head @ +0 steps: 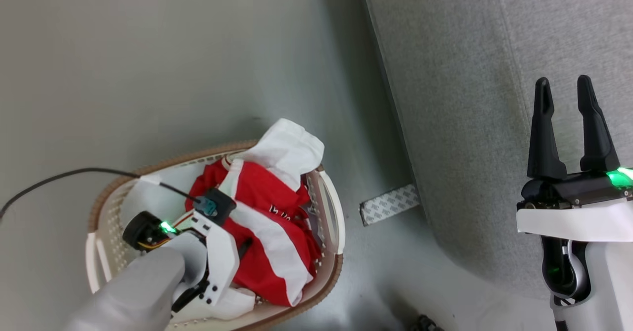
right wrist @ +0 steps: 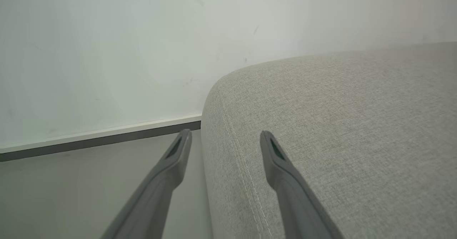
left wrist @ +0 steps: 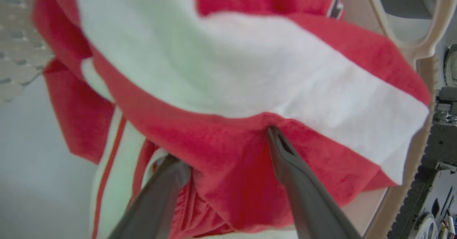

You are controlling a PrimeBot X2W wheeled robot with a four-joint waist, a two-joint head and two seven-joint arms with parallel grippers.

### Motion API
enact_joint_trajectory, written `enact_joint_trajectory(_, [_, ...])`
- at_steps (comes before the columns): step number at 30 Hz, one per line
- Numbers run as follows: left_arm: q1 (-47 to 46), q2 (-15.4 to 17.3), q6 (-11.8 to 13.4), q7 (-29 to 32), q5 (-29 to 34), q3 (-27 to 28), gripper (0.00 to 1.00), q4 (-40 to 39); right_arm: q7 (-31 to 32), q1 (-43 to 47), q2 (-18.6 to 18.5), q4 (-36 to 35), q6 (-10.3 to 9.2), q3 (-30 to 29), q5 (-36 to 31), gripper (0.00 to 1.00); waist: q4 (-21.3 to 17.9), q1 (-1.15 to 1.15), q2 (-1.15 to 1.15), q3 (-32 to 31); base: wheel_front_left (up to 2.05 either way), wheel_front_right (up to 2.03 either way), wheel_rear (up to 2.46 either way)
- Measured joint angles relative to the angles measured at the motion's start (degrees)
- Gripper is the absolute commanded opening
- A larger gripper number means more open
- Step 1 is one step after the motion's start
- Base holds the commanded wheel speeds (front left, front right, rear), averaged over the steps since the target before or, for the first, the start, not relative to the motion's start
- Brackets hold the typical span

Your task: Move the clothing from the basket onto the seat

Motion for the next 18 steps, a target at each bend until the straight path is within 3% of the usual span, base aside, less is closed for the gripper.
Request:
enact_joint_trajectory(1, [-0.46, -0.11, 0.0, 0.66, -0.75, -0.9, 0.92, 0.25, 0.0, -0.1, 0.0, 0.0, 0.0, 0.13, 0.27, 1.0, -0.14, 0.0, 0.0, 0.52, 0.0, 0.0, 0.0])
enact_joint_trajectory(2, [-0.88, -0.12, 0.0, 1.03, -1.42, -1.9, 0.49, 0.47, 0.0, -0.23, -0.01, 0.02, 0.0, 0.25, 0.41, 1.0, -0.29, 0.0, 0.0, 0.96, 0.0, 0.0, 0.0])
enact_joint_trajectory(3, [-1.29, -0.12, 0.0, 1.09, -2.2, -2.56, 0.19, 0.78, 0.0, -0.4, 0.0, 0.07, 0.0, 0.4, 0.45, 1.0, -0.48, 0.0, 0.0, 1.32, 0.0, 0.0, 0.0])
enact_joint_trajectory(4, [-1.76, -0.12, 0.0, 0.99, -2.63, -3.02, 0.0, 1.18, 0.0, -0.53, 0.0, 0.08, 0.0, 0.45, 0.51, 1.0, -0.66, 0.0, 0.0, 1.56, 0.0, 0.0, 0.0])
enact_joint_trajectory(18, [-2.42, -2.44, 0.0, -5.52, -6.42, -6.02, 0.0, 2.93, 0.0, -0.78, 0.01, 0.99, 0.0, 0.03, -1.53, 1.0, 0.41, 0.0, 0.0, -2.28, 0.0, 0.0, 0.0])
